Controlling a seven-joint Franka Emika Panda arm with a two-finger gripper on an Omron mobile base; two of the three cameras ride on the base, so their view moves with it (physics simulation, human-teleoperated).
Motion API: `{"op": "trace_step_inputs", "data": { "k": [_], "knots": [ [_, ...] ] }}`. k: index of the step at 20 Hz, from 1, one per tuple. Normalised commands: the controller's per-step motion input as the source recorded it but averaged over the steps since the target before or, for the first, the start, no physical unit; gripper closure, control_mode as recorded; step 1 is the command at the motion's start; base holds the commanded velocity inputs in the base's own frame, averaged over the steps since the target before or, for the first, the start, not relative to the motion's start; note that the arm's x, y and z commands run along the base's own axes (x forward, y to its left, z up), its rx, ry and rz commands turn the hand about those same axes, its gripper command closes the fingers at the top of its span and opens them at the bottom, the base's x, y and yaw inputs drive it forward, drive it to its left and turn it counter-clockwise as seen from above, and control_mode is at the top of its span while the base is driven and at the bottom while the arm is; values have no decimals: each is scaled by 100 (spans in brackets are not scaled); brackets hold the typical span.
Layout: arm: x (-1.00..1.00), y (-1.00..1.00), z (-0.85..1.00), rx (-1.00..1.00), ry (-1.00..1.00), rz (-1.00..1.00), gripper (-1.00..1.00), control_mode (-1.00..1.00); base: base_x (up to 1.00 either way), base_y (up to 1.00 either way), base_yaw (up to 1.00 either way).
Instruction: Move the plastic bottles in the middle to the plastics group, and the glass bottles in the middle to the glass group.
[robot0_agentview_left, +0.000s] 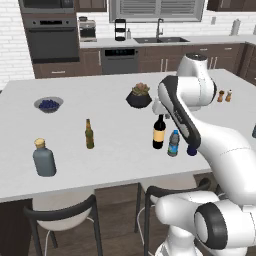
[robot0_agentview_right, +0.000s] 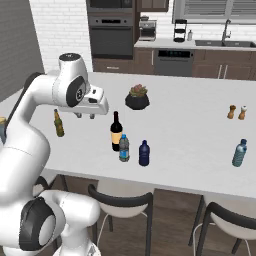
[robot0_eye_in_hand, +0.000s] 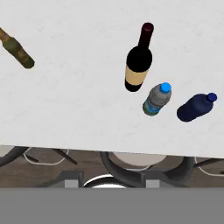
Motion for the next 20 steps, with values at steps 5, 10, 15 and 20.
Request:
{"op": "trace_step_inputs", "data": {
  "k": [5, 10, 15, 20],
  "knots": [
    [-6, -10, -10, -1, 0, 0, -100, -100, 0, 0, 0],
    [-15, -63, -28, 0, 0, 0, -100, -100, 0, 0, 0],
    [-2, -76, -31, 0, 0, 15, -100, -100, 0, 0, 0],
    [8, -50, -37, -3, 0, 55, -100, -100, 0, 0, 0]
  ]
}}
